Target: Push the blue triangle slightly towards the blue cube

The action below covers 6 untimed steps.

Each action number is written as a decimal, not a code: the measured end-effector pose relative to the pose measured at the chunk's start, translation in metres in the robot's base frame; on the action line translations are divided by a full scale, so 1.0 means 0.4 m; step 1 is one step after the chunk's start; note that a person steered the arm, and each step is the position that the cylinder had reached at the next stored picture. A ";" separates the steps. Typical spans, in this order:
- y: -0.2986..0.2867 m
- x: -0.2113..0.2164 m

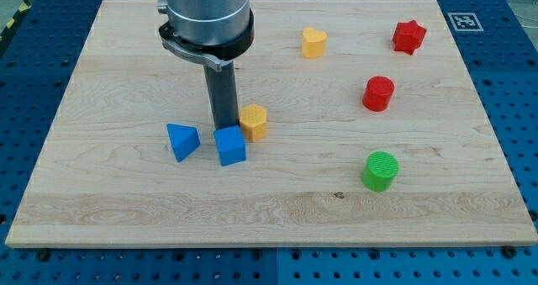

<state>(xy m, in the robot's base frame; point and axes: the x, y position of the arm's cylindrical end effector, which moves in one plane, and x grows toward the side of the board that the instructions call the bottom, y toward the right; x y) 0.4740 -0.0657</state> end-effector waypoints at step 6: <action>-0.275 -0.045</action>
<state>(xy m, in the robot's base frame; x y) 0.4558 -0.1755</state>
